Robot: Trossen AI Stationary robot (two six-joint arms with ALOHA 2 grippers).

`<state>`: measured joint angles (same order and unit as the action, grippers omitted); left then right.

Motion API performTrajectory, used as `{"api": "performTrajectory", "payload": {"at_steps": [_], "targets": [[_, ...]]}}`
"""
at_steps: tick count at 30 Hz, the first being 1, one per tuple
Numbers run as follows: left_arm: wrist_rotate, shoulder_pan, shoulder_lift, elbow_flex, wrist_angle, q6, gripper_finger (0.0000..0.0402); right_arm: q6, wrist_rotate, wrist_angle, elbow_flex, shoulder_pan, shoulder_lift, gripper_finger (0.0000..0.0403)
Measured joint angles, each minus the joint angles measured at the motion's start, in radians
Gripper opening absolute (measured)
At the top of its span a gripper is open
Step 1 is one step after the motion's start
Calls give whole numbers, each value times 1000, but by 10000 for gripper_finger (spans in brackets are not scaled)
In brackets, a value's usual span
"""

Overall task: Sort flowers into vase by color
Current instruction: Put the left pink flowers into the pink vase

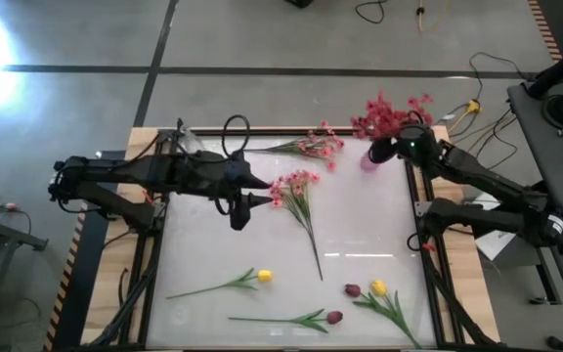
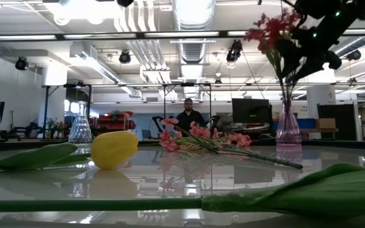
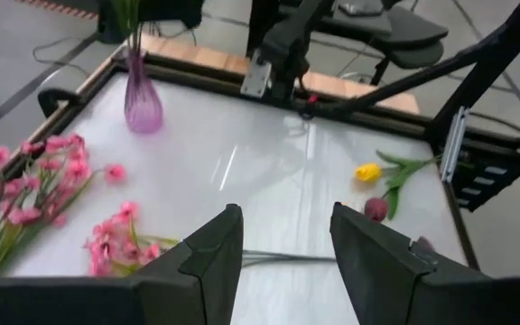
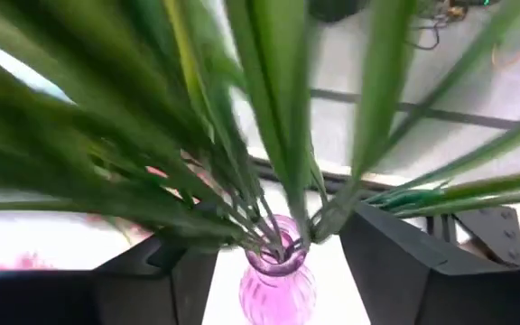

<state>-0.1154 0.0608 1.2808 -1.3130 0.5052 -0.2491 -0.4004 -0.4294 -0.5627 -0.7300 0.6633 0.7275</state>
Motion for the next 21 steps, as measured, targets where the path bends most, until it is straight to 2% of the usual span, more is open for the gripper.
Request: {"api": "performTrajectory", "payload": {"at_steps": [4, 11, 15, 21], "targets": [[0, 0, 0, 31, -9, -7, 157, 5, 44, -106, -66, 0, 6, 239], [-1, 0, -3, 33, -12, -7, 157, -2, 124, -139, -132, 0, 54, 274], [-2, 0, -5, 33, -12, -7, 157, -2, 171, -254, -192, 0, 96, 292], [-8, 0, -5, 72, -9, -10, 157, -8, 258, -393, -252, 0, 154, 297]]}}
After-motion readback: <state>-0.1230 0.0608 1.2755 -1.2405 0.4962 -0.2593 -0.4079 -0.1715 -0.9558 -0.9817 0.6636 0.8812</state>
